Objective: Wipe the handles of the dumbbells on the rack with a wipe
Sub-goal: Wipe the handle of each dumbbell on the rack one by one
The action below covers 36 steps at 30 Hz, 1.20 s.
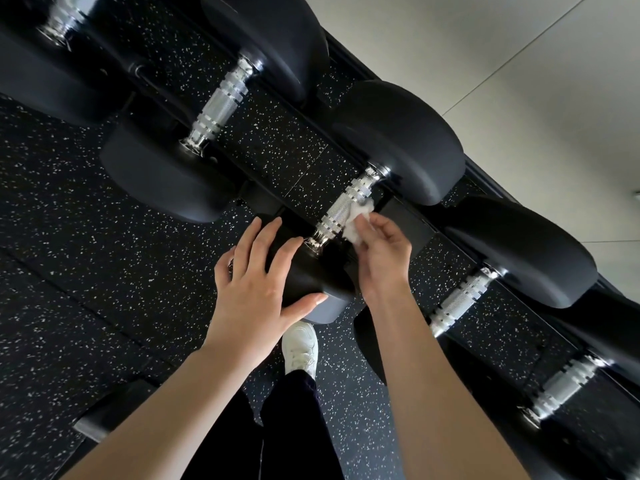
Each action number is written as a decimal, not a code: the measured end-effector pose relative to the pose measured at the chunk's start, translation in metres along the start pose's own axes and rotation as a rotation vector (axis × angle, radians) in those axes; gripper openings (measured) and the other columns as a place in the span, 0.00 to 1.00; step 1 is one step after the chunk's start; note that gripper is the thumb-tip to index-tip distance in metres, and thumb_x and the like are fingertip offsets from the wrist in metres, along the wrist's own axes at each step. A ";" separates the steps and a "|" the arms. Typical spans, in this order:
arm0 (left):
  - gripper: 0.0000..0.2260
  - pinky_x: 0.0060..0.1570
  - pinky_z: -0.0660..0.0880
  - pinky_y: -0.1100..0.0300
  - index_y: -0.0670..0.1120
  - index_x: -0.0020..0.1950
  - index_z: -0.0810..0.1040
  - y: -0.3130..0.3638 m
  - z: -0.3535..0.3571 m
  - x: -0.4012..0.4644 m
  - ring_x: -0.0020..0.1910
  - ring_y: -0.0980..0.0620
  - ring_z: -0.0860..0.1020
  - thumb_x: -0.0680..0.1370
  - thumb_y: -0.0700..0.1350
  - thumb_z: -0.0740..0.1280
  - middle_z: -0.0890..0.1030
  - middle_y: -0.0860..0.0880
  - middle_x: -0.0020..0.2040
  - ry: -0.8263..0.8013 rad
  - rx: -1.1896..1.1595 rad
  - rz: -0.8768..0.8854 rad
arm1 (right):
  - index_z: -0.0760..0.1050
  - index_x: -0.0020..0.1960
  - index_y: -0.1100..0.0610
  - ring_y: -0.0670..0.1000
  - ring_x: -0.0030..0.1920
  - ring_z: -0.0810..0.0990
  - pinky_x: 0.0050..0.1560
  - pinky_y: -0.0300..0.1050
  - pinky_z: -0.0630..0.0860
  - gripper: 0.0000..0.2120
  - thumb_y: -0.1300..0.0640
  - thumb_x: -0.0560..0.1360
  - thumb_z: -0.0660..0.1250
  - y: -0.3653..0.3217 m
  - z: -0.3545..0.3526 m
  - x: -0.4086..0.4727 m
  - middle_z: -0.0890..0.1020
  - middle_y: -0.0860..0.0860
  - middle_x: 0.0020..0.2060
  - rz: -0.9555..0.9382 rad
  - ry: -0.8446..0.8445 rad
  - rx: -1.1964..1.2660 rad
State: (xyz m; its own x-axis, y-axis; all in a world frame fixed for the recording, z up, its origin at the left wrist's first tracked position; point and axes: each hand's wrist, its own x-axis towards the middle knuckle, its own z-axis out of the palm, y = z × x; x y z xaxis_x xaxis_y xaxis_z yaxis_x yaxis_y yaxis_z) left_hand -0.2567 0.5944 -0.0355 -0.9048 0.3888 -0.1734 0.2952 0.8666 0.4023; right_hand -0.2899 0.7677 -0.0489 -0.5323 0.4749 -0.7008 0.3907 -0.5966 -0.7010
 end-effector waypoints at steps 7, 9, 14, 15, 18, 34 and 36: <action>0.31 0.64 0.63 0.41 0.49 0.69 0.70 0.000 0.000 0.000 0.76 0.44 0.58 0.73 0.67 0.56 0.65 0.46 0.74 -0.005 -0.029 -0.008 | 0.74 0.45 0.58 0.47 0.40 0.80 0.49 0.42 0.77 0.04 0.65 0.75 0.67 -0.025 0.014 0.024 0.80 0.52 0.41 -0.114 -0.009 0.101; 0.31 0.64 0.63 0.41 0.49 0.69 0.70 0.000 0.000 0.000 0.76 0.44 0.58 0.73 0.67 0.57 0.64 0.46 0.74 -0.006 -0.033 -0.011 | 0.72 0.44 0.57 0.48 0.42 0.79 0.50 0.45 0.76 0.05 0.65 0.75 0.66 -0.021 0.014 0.024 0.79 0.52 0.41 -0.098 -0.046 0.149; 0.31 0.64 0.63 0.41 0.49 0.69 0.70 0.000 0.001 0.000 0.75 0.44 0.59 0.73 0.67 0.57 0.65 0.45 0.74 0.008 -0.034 -0.003 | 0.70 0.44 0.56 0.47 0.40 0.75 0.45 0.40 0.75 0.07 0.66 0.77 0.62 -0.015 0.010 0.035 0.76 0.51 0.40 -0.011 -0.159 0.282; 0.31 0.64 0.63 0.41 0.49 0.69 0.70 0.000 0.001 0.000 0.75 0.44 0.59 0.73 0.67 0.57 0.65 0.45 0.74 0.011 -0.038 -0.004 | 0.70 0.45 0.57 0.46 0.40 0.75 0.44 0.38 0.75 0.07 0.67 0.77 0.61 -0.015 0.007 0.038 0.76 0.51 0.41 0.030 -0.206 0.318; 0.31 0.64 0.62 0.41 0.49 0.69 0.70 0.000 0.001 0.000 0.75 0.44 0.58 0.73 0.67 0.57 0.64 0.46 0.74 0.011 -0.045 -0.001 | 0.72 0.45 0.57 0.43 0.37 0.76 0.38 0.34 0.76 0.07 0.68 0.75 0.61 -0.015 -0.001 0.045 0.75 0.50 0.41 0.162 -0.334 0.428; 0.32 0.65 0.62 0.42 0.49 0.69 0.70 0.000 0.002 0.000 0.76 0.45 0.58 0.72 0.67 0.58 0.65 0.46 0.74 0.009 -0.042 -0.011 | 0.69 0.50 0.61 0.54 0.50 0.76 0.55 0.47 0.78 0.11 0.67 0.70 0.65 0.026 -0.026 0.030 0.75 0.58 0.49 0.268 -0.555 0.138; 0.32 0.65 0.62 0.42 0.49 0.69 0.70 0.000 0.002 0.000 0.75 0.45 0.58 0.72 0.67 0.58 0.65 0.46 0.74 0.014 -0.042 -0.011 | 0.69 0.47 0.61 0.52 0.46 0.78 0.55 0.45 0.78 0.07 0.70 0.73 0.61 0.025 -0.027 0.029 0.76 0.57 0.46 0.233 -0.544 0.092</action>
State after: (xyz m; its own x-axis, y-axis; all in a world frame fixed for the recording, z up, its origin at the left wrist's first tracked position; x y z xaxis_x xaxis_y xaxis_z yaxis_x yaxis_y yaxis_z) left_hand -0.2563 0.5948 -0.0373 -0.9121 0.3748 -0.1658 0.2725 0.8569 0.4376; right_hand -0.2756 0.7841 -0.0899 -0.7581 -0.0603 -0.6494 0.4895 -0.7106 -0.5055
